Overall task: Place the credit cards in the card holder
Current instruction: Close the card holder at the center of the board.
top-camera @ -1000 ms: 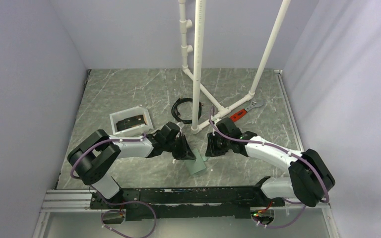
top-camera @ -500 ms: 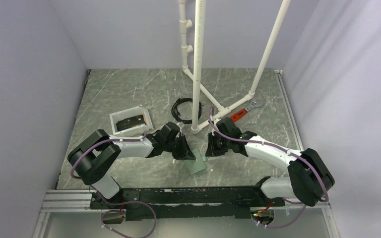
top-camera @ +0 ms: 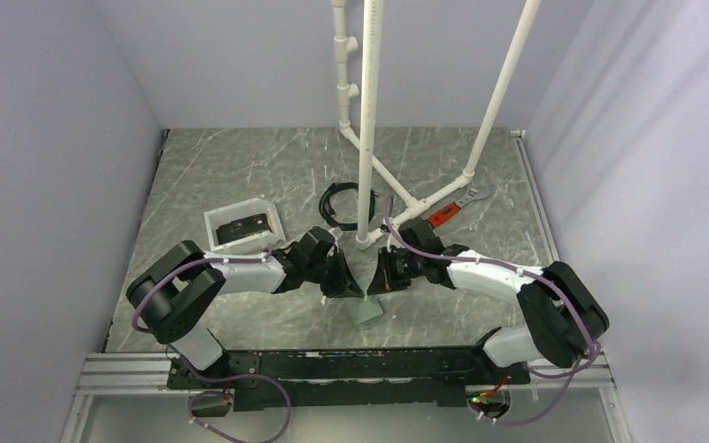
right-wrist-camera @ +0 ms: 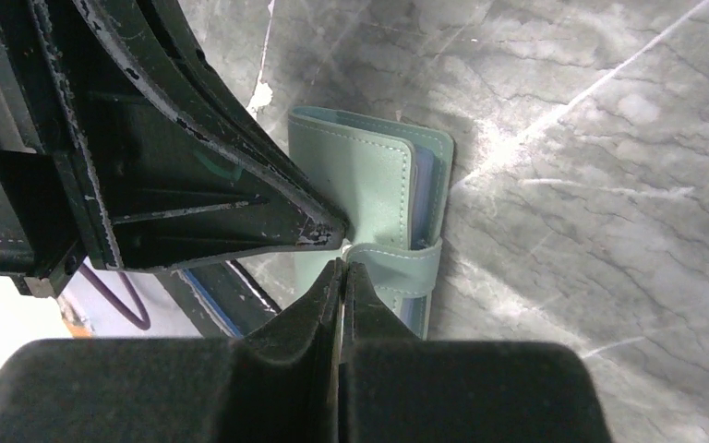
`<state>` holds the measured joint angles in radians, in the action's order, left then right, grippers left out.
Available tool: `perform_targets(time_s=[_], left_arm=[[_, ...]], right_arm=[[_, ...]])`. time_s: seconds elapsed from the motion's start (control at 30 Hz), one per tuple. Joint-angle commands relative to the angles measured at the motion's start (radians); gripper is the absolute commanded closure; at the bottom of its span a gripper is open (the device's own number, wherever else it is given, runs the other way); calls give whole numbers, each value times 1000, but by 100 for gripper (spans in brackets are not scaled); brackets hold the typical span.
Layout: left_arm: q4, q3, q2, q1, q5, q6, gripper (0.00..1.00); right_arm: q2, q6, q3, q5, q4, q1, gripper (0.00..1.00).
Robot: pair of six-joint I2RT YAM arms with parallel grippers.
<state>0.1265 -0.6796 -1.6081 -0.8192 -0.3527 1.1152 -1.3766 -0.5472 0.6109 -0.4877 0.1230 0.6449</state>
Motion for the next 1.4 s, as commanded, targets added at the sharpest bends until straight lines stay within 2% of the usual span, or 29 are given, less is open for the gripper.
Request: perform_targets(time_s=[0.0, 0.43, 1.17, 1.37], left_arm=[[-59, 2, -23, -10, 47, -15, 96], [-58, 18, 5, -11, 67, -12, 97], [-113, 29, 82, -8, 102, -4, 94], [-198, 68, 196, -7, 126, 2, 83]], right_arm=[[-21, -44, 0, -91, -109, 1, 100], [-50, 8, 2, -31, -42, 11, 100], [-83, 49, -17, 94, -1, 125, 100], [-90, 73, -5, 123, 15, 138, 100]])
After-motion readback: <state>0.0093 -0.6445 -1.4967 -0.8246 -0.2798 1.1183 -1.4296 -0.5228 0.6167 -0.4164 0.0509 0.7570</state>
